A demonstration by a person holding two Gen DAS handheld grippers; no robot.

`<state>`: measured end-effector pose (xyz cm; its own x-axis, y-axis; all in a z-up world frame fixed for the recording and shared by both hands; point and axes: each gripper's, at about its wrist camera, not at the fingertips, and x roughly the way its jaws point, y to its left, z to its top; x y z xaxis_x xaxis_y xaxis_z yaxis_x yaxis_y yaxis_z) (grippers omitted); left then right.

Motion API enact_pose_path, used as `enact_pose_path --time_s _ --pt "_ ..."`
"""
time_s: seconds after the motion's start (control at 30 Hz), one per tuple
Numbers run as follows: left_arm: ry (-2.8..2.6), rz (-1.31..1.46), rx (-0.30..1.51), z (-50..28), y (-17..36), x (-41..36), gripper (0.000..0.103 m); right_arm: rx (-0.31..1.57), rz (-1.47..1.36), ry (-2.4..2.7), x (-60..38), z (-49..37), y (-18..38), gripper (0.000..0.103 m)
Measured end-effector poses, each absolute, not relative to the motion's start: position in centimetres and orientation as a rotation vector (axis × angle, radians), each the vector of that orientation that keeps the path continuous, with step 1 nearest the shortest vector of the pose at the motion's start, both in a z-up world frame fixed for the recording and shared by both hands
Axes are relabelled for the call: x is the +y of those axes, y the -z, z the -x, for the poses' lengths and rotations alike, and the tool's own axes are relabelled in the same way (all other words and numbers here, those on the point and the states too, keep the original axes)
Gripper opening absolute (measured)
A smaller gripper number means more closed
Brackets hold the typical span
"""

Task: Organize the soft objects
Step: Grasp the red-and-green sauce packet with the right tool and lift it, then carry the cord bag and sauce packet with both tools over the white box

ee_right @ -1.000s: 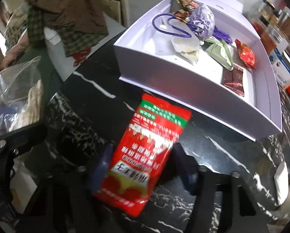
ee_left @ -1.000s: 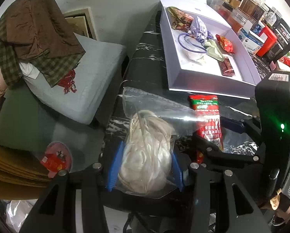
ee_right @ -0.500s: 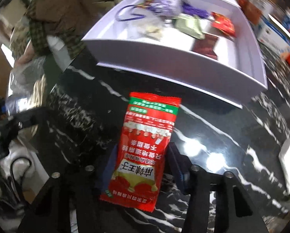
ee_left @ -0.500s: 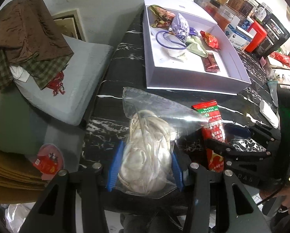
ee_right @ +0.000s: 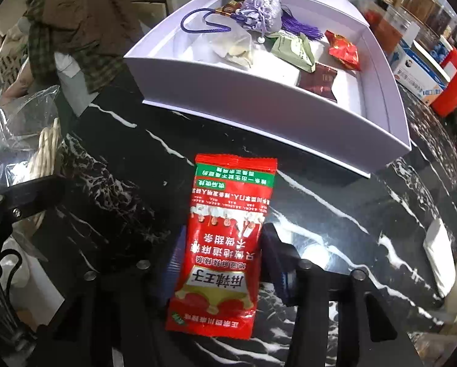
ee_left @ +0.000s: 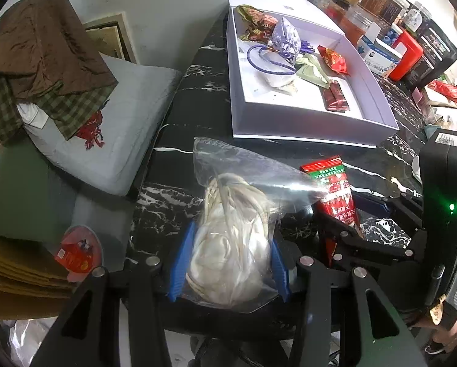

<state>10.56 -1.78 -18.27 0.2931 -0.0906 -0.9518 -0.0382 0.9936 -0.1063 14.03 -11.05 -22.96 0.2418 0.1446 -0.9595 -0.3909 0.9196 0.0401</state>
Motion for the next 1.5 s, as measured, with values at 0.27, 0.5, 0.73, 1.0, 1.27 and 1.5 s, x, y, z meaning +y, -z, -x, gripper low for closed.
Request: enact_pose_path --time_s 0.27,0.5,0.73,1.0,1.27,1.5 --pt "0.06 0.136 1.24 -10.2 16.7 -2.1 0.046 1.298 0.153 -0.388 -13.1 -14.6 23.0 0.044" --pt "0.076 0.124 1.198 -9.4 14.5 -3.0 0.046 1.314 0.09 -0.369 -16.3 -13.8 20.8 0.044" --pt "0.111 0.101 1.18 -8.2 12.5 -4.5 0.046 1.286 0.062 -0.351 -18.7 -12.0 18.5 0.044" --pt "0.184 0.047 1.133 -6.5 9.5 -6.9 0.046 1.24 0.051 -0.344 -20.4 -9.6 15.3 0.044" --pt "0.209 0.023 1.071 -5.0 6.8 -8.3 0.046 1.183 0.021 -0.339 -21.3 -7.7 11.7 0.044" --pt "0.253 0.037 1.01 -3.5 3.8 -9.1 0.046 1.142 -0.044 -0.358 -22.6 -6.0 8.6 0.044"
